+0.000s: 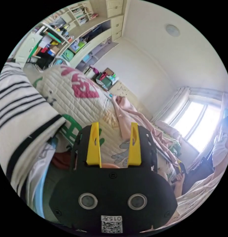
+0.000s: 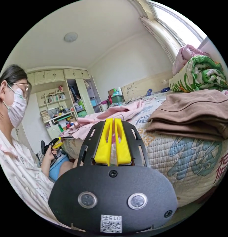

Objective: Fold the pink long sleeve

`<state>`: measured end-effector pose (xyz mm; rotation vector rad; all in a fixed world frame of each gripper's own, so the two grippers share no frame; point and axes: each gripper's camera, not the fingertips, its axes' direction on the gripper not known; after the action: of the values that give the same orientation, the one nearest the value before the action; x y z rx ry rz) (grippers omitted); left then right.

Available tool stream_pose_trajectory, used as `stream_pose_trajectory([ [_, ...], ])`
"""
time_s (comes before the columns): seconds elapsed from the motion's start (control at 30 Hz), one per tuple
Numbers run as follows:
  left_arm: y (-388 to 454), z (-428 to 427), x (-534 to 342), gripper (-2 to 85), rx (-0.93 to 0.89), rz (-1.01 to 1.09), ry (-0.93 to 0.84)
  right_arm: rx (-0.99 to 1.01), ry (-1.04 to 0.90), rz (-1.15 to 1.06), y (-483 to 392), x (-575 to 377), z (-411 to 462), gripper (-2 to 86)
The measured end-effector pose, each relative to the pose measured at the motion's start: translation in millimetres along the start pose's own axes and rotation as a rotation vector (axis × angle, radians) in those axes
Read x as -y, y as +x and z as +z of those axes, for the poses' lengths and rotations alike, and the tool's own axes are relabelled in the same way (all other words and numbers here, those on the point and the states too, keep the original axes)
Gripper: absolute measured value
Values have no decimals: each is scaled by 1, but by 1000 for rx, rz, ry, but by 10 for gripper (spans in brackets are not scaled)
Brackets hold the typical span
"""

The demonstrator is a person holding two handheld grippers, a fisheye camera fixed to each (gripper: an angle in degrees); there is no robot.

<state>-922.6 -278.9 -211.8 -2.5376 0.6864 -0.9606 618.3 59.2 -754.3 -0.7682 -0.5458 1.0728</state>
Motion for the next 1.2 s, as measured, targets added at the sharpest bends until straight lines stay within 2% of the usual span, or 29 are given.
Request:
stream_pose_trajectory([
  [0.03,-1,10,-5,137,-14,-3,-2,-57,-37,-7,7,-3,8,-7],
  [0.1,-1,10,-7,56,15,-6,50,-113,-59,-49,11,-8,16,-7],
  [0.17,-6,13,-1,2,-148,22,42,-188,-67,-123,14,-16,25,-6],
  [0.23,-8,17,5,-3,-211,38,20,-236,-79,-170,19,-24,33,-6],
  [0.4,-8,7,9,17,-43,68,41,-217,-64,-124,61,-45,48,-5],
  [0.47,-21,11,8,86,-100,32,15,-177,-62,-73,88,-55,58,-4],
  [0.53,-27,23,5,94,-158,10,-31,-150,-66,-44,106,-63,68,-4],
  [0.6,-30,35,1,82,-177,-19,-43,-137,-70,-25,121,-72,79,-4],
  [0.67,-34,37,-4,14,-220,-37,16,-144,-69,-31,133,-83,90,-4],
  [0.73,-40,34,-5,6,-257,-68,73,-171,-83,-60,140,-90,96,-4],
  [0.83,-36,23,-1,2,-183,0,114,-217,-118,-116,153,-103,104,-5],
  [0.93,-28,24,6,3,-84,97,90,-299,-257,-135,172,-121,136,-4],
  [1.07,-28,48,0,4,34,161,58,-411,-340,-298,167,-147,169,-1],
  [1.2,-34,60,-2,4,50,155,74,-442,-490,-364,169,-150,194,1],
])
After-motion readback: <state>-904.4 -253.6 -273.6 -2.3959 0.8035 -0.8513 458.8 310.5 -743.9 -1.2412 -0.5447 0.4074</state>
